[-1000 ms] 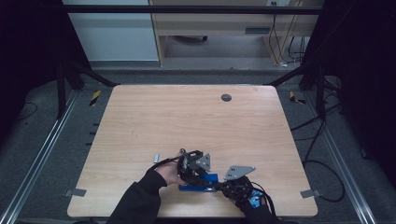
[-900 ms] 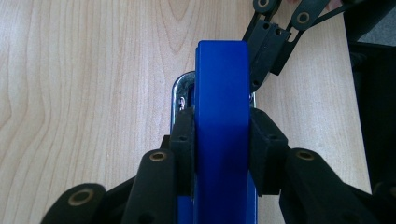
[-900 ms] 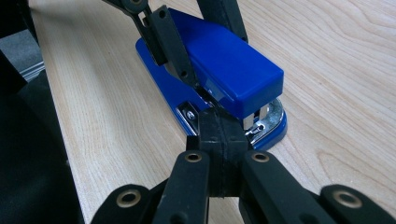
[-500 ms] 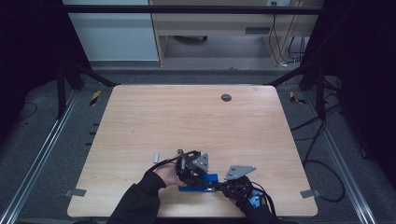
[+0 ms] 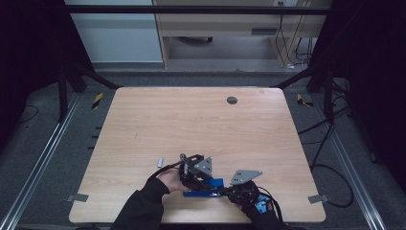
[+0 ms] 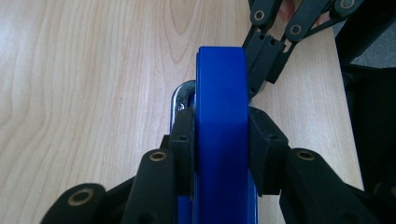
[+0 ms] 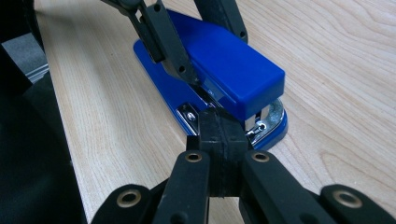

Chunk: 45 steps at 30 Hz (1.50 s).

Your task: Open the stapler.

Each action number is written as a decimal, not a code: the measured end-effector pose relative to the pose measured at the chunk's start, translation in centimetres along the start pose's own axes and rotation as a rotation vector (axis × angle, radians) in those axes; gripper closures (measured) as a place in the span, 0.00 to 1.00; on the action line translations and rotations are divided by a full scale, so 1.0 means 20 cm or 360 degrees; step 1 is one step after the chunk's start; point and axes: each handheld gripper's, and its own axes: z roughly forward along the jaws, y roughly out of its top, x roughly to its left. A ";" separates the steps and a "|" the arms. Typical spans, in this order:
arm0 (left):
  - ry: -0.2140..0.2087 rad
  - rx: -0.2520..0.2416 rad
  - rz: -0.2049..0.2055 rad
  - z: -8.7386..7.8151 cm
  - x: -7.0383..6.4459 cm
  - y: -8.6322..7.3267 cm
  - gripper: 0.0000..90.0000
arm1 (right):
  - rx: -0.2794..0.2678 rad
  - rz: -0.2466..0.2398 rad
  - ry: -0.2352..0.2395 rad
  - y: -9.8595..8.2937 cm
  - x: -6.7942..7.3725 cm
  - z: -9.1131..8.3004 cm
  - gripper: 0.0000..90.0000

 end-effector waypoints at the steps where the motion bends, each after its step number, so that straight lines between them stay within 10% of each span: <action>1: -0.0003 0.0003 -0.0009 0.00 0.00 0.00 0.73 | 0.0003 -0.0002 -0.0001 0.00 0.00 0.00 1.00; 26: -0.0033 0.0384 0.0087 0.05 0.02 0.18 0.71 | 0.0009 -0.0051 -0.0030 0.01 0.00 0.00 1.00; 45: -0.0038 0.0324 0.0025 0.05 0.02 0.15 0.74 | 0.0003 -0.0024 -0.0040 0.00 0.01 0.00 1.00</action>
